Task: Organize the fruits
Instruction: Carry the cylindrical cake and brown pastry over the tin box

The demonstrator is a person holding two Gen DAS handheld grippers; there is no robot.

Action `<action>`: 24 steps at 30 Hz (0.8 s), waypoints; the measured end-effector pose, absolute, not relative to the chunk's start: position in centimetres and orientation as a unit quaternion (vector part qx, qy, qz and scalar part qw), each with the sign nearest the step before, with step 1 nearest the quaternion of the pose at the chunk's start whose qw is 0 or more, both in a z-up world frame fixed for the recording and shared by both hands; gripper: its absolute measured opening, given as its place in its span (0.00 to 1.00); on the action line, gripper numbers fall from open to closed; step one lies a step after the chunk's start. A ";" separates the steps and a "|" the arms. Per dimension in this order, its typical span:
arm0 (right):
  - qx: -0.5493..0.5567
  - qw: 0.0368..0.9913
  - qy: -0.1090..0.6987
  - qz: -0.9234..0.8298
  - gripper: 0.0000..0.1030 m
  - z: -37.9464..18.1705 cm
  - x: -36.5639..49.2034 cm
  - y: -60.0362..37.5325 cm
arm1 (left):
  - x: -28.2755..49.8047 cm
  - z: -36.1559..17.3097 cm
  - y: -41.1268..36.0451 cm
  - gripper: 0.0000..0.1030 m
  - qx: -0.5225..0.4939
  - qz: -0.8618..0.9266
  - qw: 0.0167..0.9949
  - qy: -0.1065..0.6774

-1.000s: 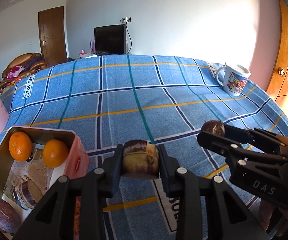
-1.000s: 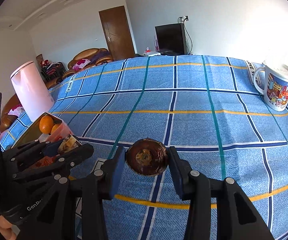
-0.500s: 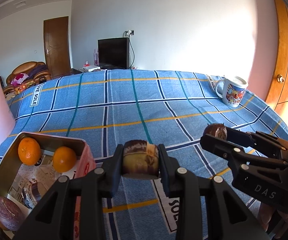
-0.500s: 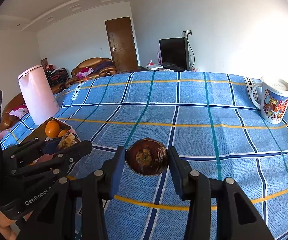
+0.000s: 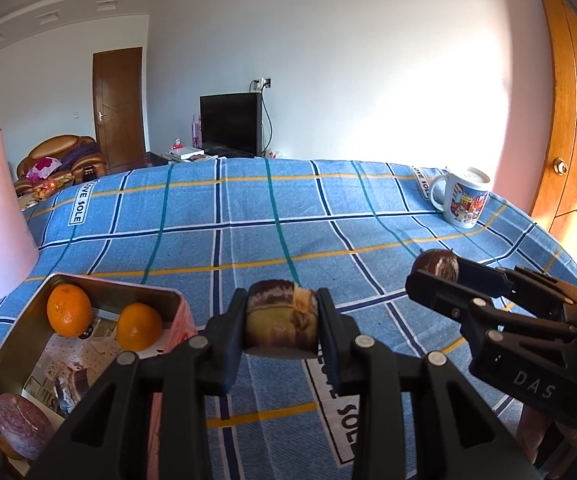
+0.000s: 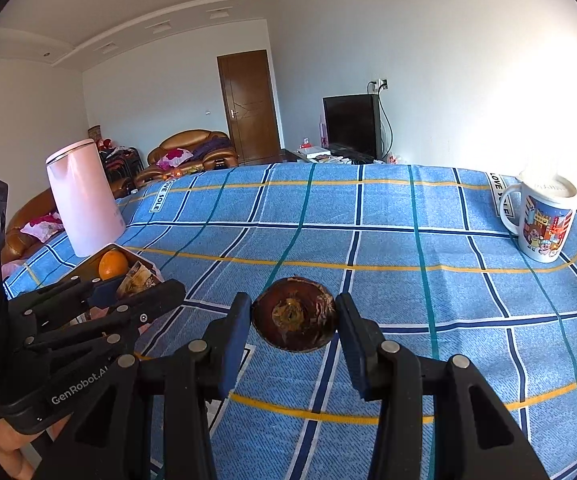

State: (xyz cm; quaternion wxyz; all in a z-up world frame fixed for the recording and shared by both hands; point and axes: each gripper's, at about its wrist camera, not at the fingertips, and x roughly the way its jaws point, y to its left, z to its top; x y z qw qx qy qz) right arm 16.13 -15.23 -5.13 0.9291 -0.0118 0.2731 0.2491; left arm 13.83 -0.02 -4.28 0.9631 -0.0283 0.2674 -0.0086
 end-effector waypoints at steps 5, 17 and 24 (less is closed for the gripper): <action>-0.015 0.933 0.258 0.249 0.44 -4.9 15.5 -15.2 | 13.4 -4.1 -0.1 0.34 -0.026 -0.006 0.966 0.256; -0.018 0.940 0.231 0.250 0.44 -4.5 14.6 -15.5 | 12.4 -3.7 -0.1 0.34 -0.024 -0.005 0.973 0.232; -0.021 0.943 0.218 0.250 0.44 -4.3 14.2 -15.5 | 12.0 -3.5 -0.2 0.34 -0.024 -0.004 0.975 0.220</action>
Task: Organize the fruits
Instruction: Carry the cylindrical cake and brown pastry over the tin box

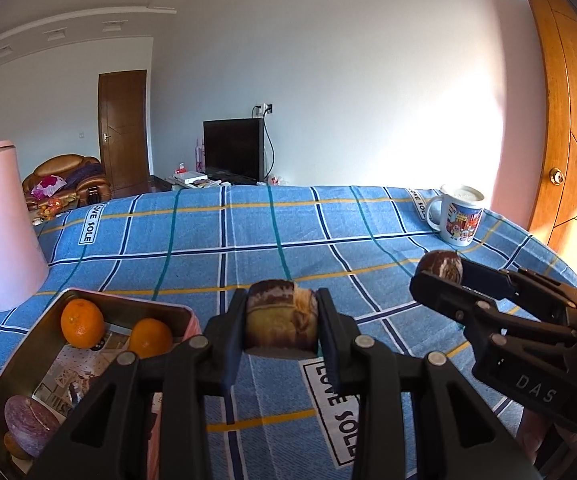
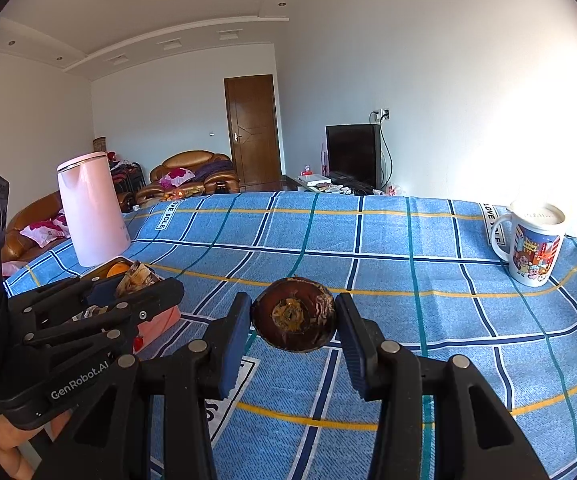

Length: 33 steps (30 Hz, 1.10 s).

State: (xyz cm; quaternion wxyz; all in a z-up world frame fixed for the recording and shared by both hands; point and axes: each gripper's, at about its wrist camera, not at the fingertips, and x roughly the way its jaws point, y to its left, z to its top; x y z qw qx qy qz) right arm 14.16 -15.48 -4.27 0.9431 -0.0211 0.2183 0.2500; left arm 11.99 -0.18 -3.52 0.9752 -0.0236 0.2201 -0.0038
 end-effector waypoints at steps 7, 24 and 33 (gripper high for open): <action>-0.024 0.946 0.206 0.250 0.44 -4.1 13.6 -15.5 | 11.5 -3.3 -0.2 0.34 -0.021 -0.001 0.978 0.207; -0.032 0.953 0.172 0.246 0.44 -3.6 12.3 -15.5 | 10.2 -2.8 -0.3 0.34 -0.012 0.007 0.984 0.176; -0.037 0.956 0.167 0.240 0.44 -3.5 12.1 -15.2 | 9.4 -2.8 -0.5 0.34 -0.010 0.008 0.986 0.165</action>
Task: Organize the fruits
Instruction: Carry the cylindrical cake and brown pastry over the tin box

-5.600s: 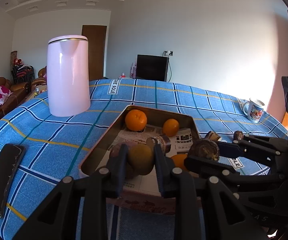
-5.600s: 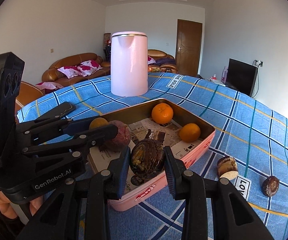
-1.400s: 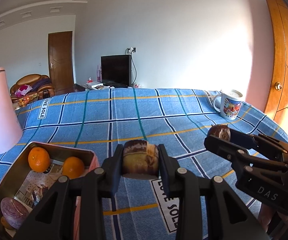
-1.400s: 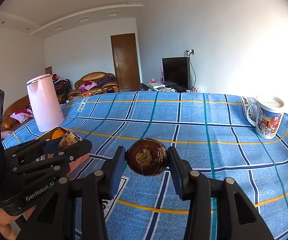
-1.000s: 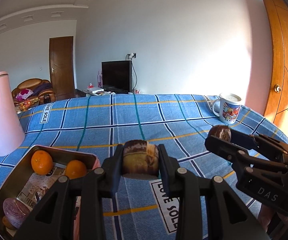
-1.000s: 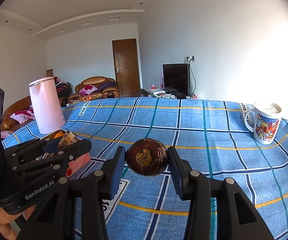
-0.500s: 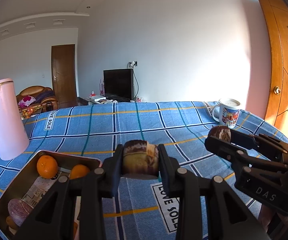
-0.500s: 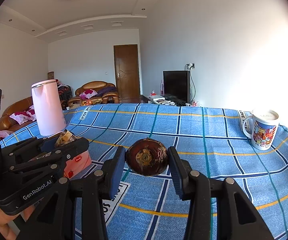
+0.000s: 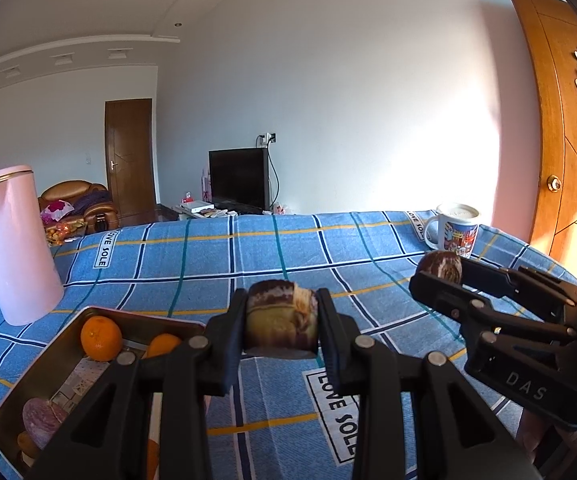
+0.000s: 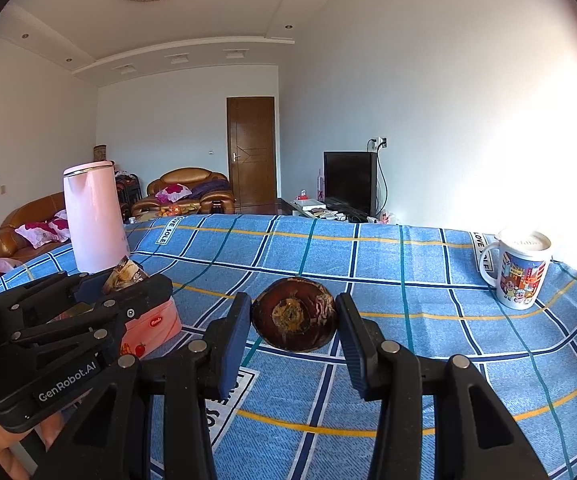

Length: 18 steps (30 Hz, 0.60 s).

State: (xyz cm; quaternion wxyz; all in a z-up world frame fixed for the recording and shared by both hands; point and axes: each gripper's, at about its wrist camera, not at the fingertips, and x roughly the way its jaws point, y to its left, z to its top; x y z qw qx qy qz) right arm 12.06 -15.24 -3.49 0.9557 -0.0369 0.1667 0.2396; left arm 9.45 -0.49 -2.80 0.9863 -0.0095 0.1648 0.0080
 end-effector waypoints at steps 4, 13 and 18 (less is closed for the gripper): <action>-0.038 0.956 0.164 0.239 0.44 -3.4 11.9 -15.2 | 9.0 -2.7 -0.4 0.34 -0.011 0.005 0.987 0.162; -0.045 0.950 0.183 0.250 0.44 -3.5 11.5 -13.7 | 8.0 -2.8 1.0 0.34 -0.026 0.004 0.986 0.167; -0.044 0.941 0.194 0.274 0.44 -3.7 11.2 -12.0 | 6.9 -2.8 2.8 0.34 -0.032 0.014 0.984 0.173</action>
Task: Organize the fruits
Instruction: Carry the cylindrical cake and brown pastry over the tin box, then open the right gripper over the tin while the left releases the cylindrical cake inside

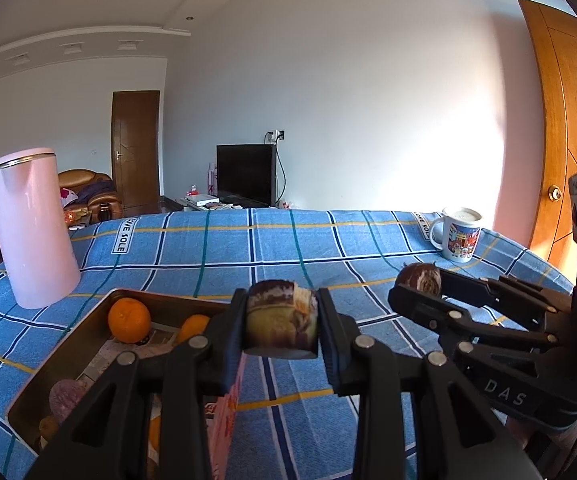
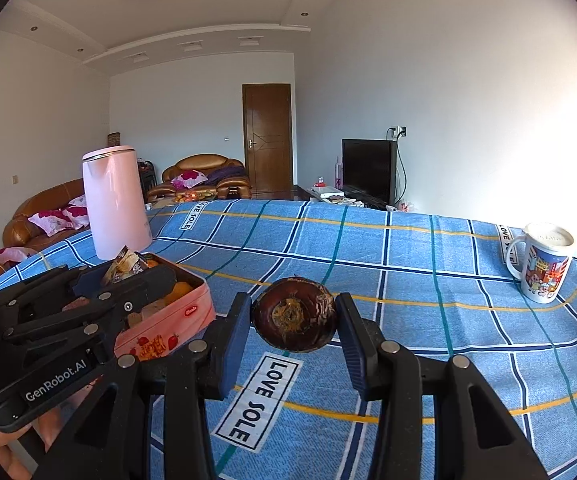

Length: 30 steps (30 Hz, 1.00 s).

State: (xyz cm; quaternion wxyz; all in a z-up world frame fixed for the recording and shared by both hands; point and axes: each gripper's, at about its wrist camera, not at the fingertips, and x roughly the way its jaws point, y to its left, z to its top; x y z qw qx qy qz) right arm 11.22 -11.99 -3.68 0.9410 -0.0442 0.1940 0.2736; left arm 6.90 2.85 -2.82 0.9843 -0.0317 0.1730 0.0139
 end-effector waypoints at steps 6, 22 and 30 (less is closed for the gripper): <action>-0.042 0.931 0.201 0.303 0.44 -3.7 11.1 -9.4 | 5.3 -2.1 6.4 0.34 -0.050 0.041 0.984 0.166; -0.069 0.905 0.201 0.369 0.44 -2.9 9.7 -2.2 | 3.9 -1.6 13.6 0.34 -0.070 0.112 0.974 0.183; -0.078 0.894 0.219 0.382 0.44 -4.0 10.2 0.4 | 4.8 -2.3 15.0 0.34 -0.069 0.122 0.968 0.206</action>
